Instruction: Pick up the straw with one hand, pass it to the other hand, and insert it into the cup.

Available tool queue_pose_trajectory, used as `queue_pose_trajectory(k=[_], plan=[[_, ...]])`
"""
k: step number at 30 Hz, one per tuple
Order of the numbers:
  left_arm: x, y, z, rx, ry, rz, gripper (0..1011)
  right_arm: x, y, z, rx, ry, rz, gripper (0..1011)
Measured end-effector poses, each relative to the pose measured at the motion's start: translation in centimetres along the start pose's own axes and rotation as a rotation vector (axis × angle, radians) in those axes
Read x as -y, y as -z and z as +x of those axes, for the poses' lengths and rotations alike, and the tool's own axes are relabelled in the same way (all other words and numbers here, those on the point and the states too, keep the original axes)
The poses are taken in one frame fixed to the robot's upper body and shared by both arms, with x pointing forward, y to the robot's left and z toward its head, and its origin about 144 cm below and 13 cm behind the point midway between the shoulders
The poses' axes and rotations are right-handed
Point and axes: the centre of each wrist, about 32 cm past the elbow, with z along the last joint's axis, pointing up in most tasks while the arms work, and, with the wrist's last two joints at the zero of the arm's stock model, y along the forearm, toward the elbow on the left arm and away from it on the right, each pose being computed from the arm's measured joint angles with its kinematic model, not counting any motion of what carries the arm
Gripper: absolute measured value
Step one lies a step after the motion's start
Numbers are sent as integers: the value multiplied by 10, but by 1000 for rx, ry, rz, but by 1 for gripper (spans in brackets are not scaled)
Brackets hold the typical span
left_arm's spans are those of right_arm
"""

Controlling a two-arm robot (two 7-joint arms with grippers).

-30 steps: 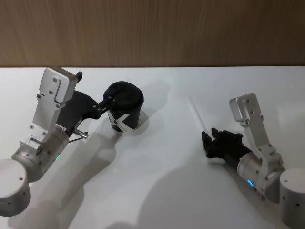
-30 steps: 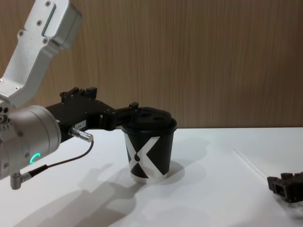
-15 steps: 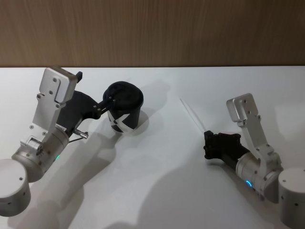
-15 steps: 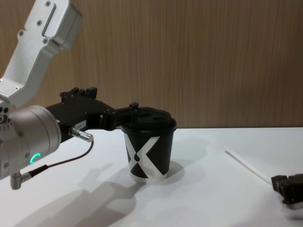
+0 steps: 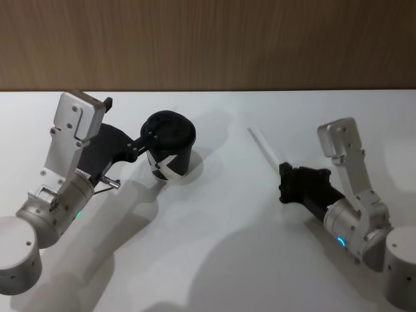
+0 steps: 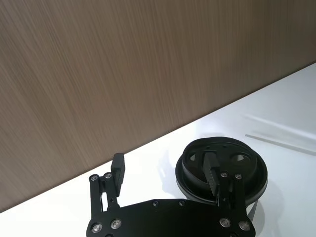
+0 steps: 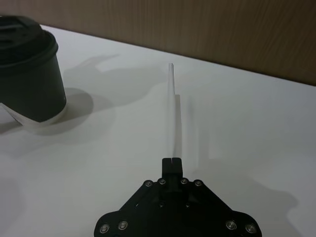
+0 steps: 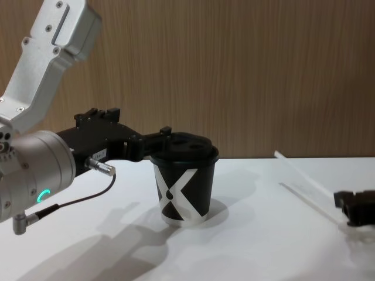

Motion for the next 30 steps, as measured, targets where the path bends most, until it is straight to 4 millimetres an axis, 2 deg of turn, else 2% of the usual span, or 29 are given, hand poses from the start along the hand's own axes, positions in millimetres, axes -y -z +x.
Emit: queue_pose_trajectory(k=[14,30], plan=[[0,0,0,0,0,0,1000,1,-15,11,-7,-43,213,0],[0,0,0,0,0,0,1000,-10,-31,36,12,-212,448,0]])
